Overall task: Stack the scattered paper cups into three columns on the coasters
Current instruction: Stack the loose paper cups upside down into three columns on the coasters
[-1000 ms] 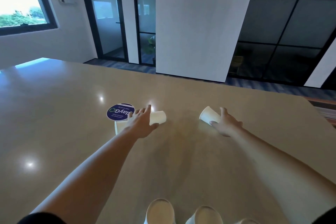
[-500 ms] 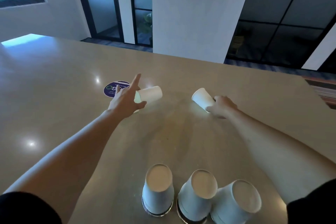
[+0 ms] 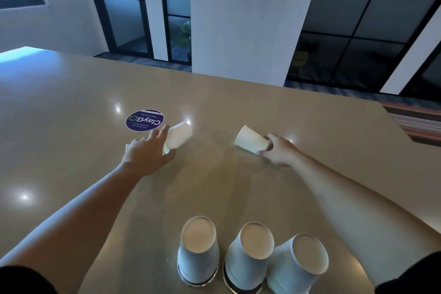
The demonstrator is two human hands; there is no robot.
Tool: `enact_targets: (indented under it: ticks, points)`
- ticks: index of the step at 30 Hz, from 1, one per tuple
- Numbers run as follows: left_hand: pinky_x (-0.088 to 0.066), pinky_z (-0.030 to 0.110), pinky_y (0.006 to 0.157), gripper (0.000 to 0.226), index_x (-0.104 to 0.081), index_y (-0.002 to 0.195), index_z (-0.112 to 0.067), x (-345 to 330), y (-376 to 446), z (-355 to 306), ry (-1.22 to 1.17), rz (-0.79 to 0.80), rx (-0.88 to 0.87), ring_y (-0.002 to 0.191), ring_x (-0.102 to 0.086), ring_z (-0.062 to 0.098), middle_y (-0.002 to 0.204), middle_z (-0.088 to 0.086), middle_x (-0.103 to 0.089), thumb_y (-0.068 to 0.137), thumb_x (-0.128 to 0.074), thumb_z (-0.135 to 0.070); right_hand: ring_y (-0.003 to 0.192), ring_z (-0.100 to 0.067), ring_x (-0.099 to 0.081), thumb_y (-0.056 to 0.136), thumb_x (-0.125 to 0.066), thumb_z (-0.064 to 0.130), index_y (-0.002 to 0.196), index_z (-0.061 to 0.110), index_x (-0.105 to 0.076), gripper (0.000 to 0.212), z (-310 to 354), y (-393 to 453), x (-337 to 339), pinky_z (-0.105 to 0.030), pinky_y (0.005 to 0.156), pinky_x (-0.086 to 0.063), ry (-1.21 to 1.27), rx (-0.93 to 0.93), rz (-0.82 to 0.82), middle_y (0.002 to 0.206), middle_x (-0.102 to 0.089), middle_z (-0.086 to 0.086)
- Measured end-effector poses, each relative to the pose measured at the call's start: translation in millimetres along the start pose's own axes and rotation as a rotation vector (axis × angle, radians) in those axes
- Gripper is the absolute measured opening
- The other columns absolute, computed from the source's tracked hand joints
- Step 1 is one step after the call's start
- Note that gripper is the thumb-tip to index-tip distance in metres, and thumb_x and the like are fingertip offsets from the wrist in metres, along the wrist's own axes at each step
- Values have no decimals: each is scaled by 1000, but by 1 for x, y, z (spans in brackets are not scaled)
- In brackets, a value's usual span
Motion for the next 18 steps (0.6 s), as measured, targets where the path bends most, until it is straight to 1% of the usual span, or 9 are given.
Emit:
enact_targets:
  ticks: [2, 5, 7, 10, 11, 12, 14, 16, 18]
  points:
    - [-52, 38, 57, 77, -45, 144, -9, -5, -2, 1, 84, -4, -36, 67, -73, 35, 111, 13, -68, 86, -49, -60, 111, -26, -60, 88, -75, 39, 142, 24, -50, 61, 0, -3, 0, -35, 88, -50, 23, 18, 21, 130, -63, -3]
    - [-55, 39, 54, 78, -47, 139, -9, -7, -6, -3, 97, -64, -63, 56, -70, 34, 97, 14, -68, 82, -36, -61, 110, -25, -63, 83, -82, 39, 139, 28, -54, 63, 5, -12, 0, -37, 92, -53, 68, 40, 64, 126, -65, -1]
    - [-57, 41, 58, 77, -44, 143, -12, -1, -11, -9, 49, -67, -75, 64, -72, 37, 105, 14, -69, 83, -35, -61, 107, -25, -66, 77, -85, 40, 131, 30, -60, 60, 9, -19, 5, -39, 92, -55, 111, 69, 80, 120, -68, -1]
    - [-58, 45, 72, 73, -31, 151, -21, 26, -21, -23, -212, -27, 19, 92, -72, 42, 137, 10, -61, 90, -55, -53, 109, -23, -68, 77, -87, 36, 125, 29, -65, 53, 20, -40, 19, -38, 96, -54, 199, 125, 84, 117, -71, -1]
    - [-58, 46, 75, 71, -30, 150, -23, 36, -24, -28, -320, -38, 50, 98, -70, 41, 140, 10, -59, 90, -59, -49, 110, -22, -68, 78, -87, 34, 123, 29, -65, 50, 23, -49, 25, -39, 98, -53, 244, 138, 79, 118, -71, -1]
    - [-57, 44, 76, 68, -31, 147, -24, 47, -28, -33, -410, -62, 73, 99, -69, 40, 137, 11, -61, 91, -62, -45, 111, -21, -69, 79, -87, 33, 120, 30, -64, 48, 25, -61, 31, -39, 101, -52, 287, 151, 71, 118, -71, -1]
    - [-54, 40, 75, 60, -35, 142, -29, 67, -35, -39, -545, -92, 93, 93, -66, 36, 121, 11, -67, 90, -64, -41, 110, -19, -69, 81, -86, 31, 118, 36, -61, 46, 28, -88, 43, -36, 100, -52, 361, 181, 59, 119, -70, -1]
    - [-54, 39, 75, 54, -39, 137, -36, 90, -45, -45, -655, -57, 88, 89, -64, 30, 108, 5, -68, 89, -65, -41, 109, -18, -69, 83, -85, 28, 122, 32, -63, 45, 27, -120, 57, -30, 91, -53, 412, 205, 42, 117, -69, 2]
    - [-56, 39, 77, 51, -43, 132, -41, 110, -54, -52, -769, -45, 54, 90, -65, 24, 103, -1, -67, 87, -68, -42, 105, -18, -70, 84, -84, 26, 126, 28, -67, 45, 27, -149, 72, -24, 82, -52, 443, 239, 7, 113, -71, 4]
Point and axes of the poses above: each hand's wrist, its own y-axis towards the middle knuckle, its own x-axis out of the back of the hand, z = x × y, the point moved 2 cm from there along y, towards the middle knuckle
